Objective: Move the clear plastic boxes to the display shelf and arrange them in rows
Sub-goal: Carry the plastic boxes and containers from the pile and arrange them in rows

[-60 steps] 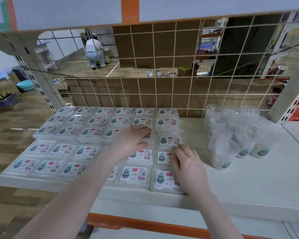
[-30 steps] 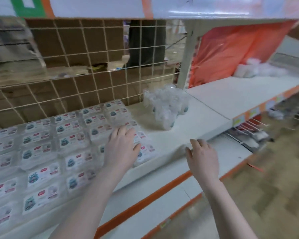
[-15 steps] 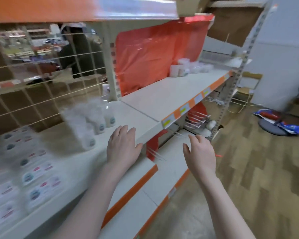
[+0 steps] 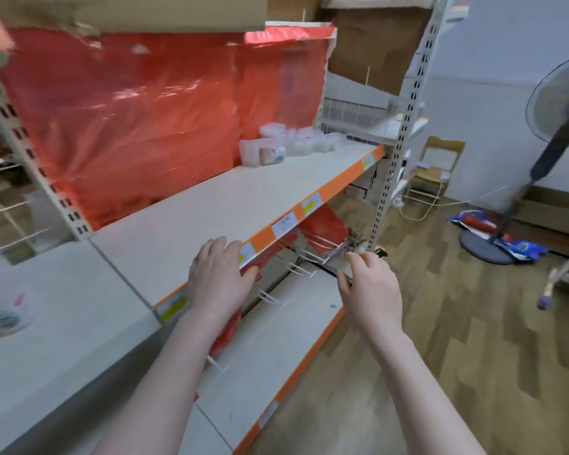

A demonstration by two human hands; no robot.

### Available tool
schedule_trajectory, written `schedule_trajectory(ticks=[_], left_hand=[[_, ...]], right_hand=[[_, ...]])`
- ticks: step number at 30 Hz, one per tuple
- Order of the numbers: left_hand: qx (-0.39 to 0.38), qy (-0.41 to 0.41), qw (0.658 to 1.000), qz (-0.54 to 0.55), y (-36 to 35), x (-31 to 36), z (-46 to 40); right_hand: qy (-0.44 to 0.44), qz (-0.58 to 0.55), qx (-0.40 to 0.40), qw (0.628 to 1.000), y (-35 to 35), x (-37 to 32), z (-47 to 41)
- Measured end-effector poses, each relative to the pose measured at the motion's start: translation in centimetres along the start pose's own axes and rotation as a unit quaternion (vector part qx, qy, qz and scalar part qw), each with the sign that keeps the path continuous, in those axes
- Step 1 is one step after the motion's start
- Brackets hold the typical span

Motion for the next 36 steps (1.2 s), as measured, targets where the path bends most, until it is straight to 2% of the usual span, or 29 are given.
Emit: schedule_trajectory(ticks=[6, 13, 21, 24, 30, 36], left_hand=[[0.014, 0.003, 1.0, 0.013, -4.1, 4.5, -9.2], [0.005, 0.004, 0.999, 0.035, -9.6, 9.7, -23.8], [0.009, 0.014, 1.0, 0.026, -12.6, 13.9, -35.2], [0.013, 0.028, 0.999, 0.028, -14.4, 14.8, -37.8], [0.03, 0.128, 0.991, 0.029, -18.7, 16.2, -41.7], [0.047, 0.243, 0.968, 0.033, -20.5, 19.0, -43.5]], right_hand=[[-0.017, -0.007, -0.021, 1.0, -6.0, 6.3, -7.2], [-0.028, -0.005, -0.044, 0.999, -14.2, 13.3, -20.1], [-0.015, -0.029, -0.094, 0.995, -21.3, 17.3, -32.5], [0.017, -0.047, -0.119, 0.992, -24.7, 18.4, -36.3], [0.09, -0.108, -0.158, 0.977, -31.4, 21.2, -43.6], [0.184, -0.196, -0.196, 0.943, -35.3, 21.8, -49.8]])
Point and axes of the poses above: each hand's wrist, its own z-axis away from the middle knuckle, its own y-axis out of the back of the hand, x = y × z, the point moved 10 cm from there along -z, towards the middle knuckle, and after that the axes turned 5 degrees about y, right-handed, at the moved point
